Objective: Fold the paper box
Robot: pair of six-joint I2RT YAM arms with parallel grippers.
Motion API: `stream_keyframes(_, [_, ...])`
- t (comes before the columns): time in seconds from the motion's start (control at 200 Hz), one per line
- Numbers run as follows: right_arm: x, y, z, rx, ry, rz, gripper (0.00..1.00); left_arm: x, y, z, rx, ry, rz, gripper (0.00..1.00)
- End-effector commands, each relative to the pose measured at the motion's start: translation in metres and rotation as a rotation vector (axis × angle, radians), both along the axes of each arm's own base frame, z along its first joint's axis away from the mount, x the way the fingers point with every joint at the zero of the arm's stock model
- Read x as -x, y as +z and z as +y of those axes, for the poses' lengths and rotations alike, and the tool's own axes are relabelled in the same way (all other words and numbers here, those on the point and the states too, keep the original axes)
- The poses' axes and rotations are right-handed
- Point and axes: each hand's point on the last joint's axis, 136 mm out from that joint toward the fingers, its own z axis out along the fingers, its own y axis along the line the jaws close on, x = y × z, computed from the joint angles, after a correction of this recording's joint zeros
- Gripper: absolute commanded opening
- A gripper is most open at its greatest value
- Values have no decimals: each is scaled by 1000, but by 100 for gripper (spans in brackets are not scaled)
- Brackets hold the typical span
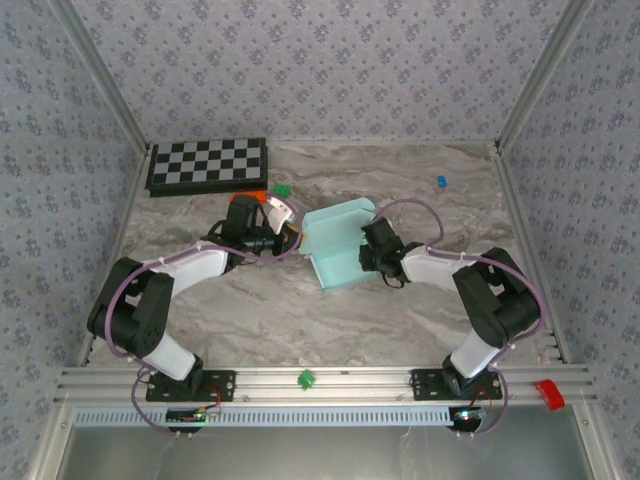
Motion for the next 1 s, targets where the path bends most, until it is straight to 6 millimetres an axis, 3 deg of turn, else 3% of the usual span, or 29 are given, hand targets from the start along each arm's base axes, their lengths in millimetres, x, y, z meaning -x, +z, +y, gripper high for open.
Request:
stream_keyframes(0.0, [10,-20,-24,121,-37,68,25,3,-1,-1,-9,-24,1,0])
stream_keyframes(0.355, [13,-24,-33,184,-78,96,22,3,0,0,-16,-31,-4,0])
stream_keyframes(0.52, [16,-28,-37,207,-81,117,16,2,-1,3,-22,-28,-3,0])
stream_keyframes(0.995, [15,-28,-48,322,-52,136,15,-6,1,10,-27,-12,-10,0])
